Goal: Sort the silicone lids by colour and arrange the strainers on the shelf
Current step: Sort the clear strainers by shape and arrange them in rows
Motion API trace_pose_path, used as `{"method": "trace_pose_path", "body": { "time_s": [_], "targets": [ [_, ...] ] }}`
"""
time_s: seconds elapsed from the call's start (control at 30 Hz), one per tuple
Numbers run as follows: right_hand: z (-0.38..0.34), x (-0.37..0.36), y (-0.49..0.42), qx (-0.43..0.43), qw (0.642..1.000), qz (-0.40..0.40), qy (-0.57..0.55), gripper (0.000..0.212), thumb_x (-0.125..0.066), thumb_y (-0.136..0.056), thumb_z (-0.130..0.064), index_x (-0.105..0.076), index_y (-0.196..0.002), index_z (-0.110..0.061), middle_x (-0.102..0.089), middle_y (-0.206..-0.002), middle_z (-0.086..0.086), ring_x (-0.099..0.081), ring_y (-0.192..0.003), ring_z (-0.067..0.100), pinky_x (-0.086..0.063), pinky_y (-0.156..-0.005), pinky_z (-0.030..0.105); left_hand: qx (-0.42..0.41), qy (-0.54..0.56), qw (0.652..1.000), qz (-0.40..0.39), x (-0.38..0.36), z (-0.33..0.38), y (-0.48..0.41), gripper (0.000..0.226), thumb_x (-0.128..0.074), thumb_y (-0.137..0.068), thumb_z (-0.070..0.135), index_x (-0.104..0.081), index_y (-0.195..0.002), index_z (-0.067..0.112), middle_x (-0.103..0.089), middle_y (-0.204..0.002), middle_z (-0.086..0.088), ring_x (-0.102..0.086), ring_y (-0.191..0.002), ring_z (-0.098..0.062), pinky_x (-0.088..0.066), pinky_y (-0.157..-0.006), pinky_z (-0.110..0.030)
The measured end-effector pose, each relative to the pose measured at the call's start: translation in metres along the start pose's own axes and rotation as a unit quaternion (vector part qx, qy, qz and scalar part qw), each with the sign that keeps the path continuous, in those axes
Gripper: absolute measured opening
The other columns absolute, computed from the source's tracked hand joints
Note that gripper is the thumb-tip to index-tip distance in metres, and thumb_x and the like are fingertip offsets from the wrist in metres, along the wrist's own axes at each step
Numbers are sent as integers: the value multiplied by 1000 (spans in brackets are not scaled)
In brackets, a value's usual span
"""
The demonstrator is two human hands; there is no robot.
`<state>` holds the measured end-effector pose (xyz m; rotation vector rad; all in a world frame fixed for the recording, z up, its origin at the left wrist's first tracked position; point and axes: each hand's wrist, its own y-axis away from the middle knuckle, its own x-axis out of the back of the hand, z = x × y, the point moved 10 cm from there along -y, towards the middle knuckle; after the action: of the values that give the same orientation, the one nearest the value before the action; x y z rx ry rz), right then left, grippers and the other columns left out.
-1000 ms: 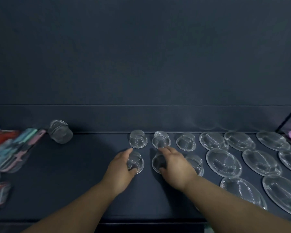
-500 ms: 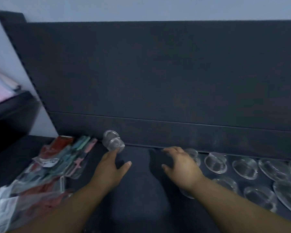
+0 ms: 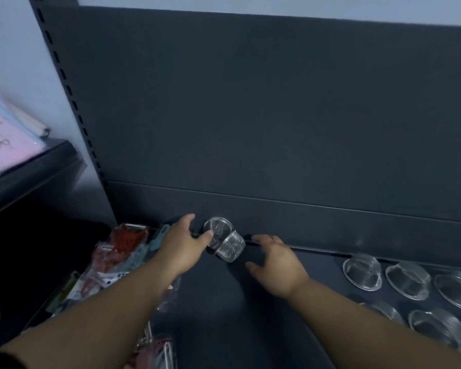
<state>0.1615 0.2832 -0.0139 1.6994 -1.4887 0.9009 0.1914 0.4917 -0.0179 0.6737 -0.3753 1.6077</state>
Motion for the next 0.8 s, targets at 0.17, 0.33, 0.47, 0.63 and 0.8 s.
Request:
{"method": "trace_pose_path", "body": {
  "time_s": [0.17,0.33,0.47,0.63,0.8],
  "targets": [
    [-7,-7,-21,-26,999,5,-38,76,-75,-74,-40,-39,-139,-23,-44,-137,-2,-46,-125,14,-36,-104,22,73,30,997,-26,-28,-8,-27,71,-61,-86,45,-37,-141,7,-49,-140,-9,-48,-127,-26,-37,-101,-28],
    [-6,-24,-35,-44,998,-9,-52,81,-80,-67,-43,-40,-136,-25,-54,-130,-1,-50,-120,16,-41,-100,25,91,3,996,-9,-36,-14,-42,69,-60,-75,59,-53,-119,5,-64,-117,-12,-60,-106,-32,-49,-94,-39],
    [-7,-34,-38,-51,997,-19,-57,73,-76,-71,-43,-41,-133,-24,-62,-120,1,-57,-112,20,-47,-94,30,96,-7,995,-11,-41,-19,-48,74,-58,-60,66,-65,-104,6,-69,-99,-10,-65,-89,-28,-54,-83,-38],
    [2,-24,-30,-49,997,-8,-60,60,-75,-71,-44,-50,-122,-24,-65,-112,-2,-60,-105,17,-47,-89,24,106,-1,994,4,-45,-28,-48,81,-53,-40,76,-65,-89,12,-71,-89,-6,-67,-82,-26,-56,-80,-40],
    [28,7,-13,-62,998,3,-27,66,-80,-66,-35,-50,-125,-31,-51,-117,0,-54,-102,13,-36,-84,11,70,24,997,-26,-43,-2,-19,71,-76,-60,53,-53,-120,22,-61,-109,1,-59,-101,-22,-50,-91,-35]
  ]
}}
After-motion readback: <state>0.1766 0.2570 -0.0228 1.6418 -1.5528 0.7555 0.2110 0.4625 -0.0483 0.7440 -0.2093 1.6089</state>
